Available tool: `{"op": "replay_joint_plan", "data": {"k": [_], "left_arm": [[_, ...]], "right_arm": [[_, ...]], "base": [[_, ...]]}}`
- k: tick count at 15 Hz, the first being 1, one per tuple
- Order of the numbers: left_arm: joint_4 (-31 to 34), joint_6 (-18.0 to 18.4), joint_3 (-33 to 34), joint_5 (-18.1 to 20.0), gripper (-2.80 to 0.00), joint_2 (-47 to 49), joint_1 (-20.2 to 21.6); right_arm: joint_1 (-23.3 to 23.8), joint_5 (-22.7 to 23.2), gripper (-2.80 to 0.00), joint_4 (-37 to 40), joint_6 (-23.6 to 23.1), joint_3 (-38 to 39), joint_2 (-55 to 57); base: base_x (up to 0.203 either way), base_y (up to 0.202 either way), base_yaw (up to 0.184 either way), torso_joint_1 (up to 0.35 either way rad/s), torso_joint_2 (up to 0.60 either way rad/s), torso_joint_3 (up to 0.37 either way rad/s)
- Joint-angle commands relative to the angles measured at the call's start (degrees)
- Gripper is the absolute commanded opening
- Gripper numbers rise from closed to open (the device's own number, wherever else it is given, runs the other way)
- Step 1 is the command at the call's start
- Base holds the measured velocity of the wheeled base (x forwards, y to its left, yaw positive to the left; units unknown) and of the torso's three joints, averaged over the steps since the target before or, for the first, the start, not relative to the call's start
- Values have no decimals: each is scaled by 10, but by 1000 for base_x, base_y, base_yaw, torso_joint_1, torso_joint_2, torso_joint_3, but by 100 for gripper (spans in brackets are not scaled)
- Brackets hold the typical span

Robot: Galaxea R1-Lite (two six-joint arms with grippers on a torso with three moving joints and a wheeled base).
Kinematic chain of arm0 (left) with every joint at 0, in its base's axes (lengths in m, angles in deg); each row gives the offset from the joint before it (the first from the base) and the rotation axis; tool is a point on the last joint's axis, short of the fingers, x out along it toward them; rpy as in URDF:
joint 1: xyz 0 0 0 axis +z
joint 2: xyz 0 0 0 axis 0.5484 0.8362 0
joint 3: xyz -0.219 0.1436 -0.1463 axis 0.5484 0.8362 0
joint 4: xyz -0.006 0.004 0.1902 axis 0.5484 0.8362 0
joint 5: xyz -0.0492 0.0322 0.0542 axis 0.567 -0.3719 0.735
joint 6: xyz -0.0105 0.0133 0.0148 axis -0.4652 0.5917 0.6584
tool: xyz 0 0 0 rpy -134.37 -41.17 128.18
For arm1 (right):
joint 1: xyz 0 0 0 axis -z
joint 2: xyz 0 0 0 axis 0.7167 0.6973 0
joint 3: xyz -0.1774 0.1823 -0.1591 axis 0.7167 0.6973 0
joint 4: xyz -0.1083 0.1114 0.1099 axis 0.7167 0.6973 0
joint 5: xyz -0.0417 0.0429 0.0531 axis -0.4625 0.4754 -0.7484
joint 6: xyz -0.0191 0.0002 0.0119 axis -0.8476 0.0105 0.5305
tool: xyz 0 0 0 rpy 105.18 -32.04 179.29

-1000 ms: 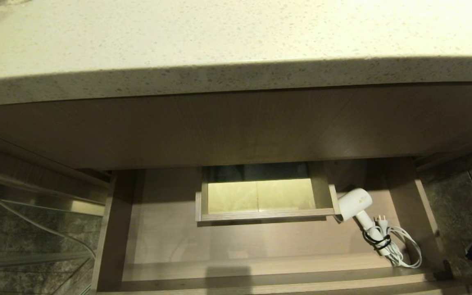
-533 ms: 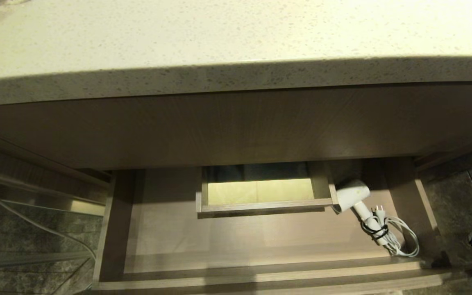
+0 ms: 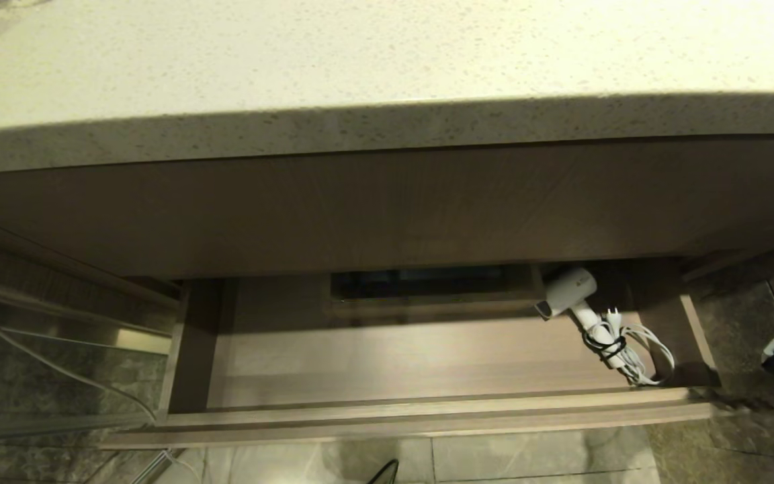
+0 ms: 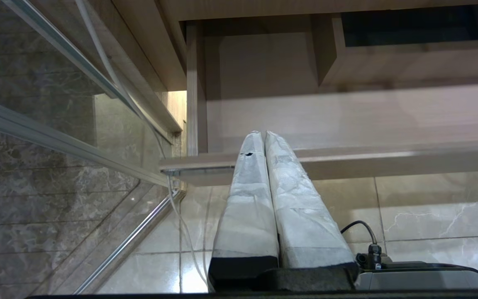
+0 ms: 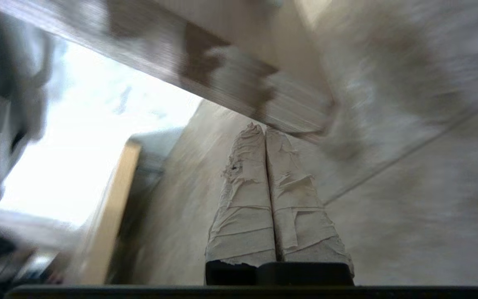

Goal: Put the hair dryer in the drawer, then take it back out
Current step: Close the drawer

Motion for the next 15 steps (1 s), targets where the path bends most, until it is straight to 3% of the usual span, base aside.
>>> {"op": "replay_joint_plan", "data": {"k": [1, 4, 9, 12, 15], "left_arm": [[0, 0, 0, 0, -280, 0, 0], [0, -1, 0, 0, -280, 0, 0], [0, 0, 0, 0, -280, 0, 0], [0, -1, 0, 0, -280, 0, 0], [0, -1, 0, 0, -280, 0, 0]], "right_arm": [[-19, 8, -280, -34, 23, 2, -25], [-34, 6, -280, -72, 63, 6, -43], [-40, 2, -280, -53, 56, 26, -80], [-39, 1, -280, 9, 20, 50, -90], [-39, -29, -280, 71, -18, 84, -86]], "base": [[0, 0, 0, 0, 0, 0], [0, 0, 0, 0, 0, 0], [0, 0, 0, 0, 0, 0], [0, 0, 0, 0, 0, 0], [0, 0, 0, 0, 0, 0]]}}
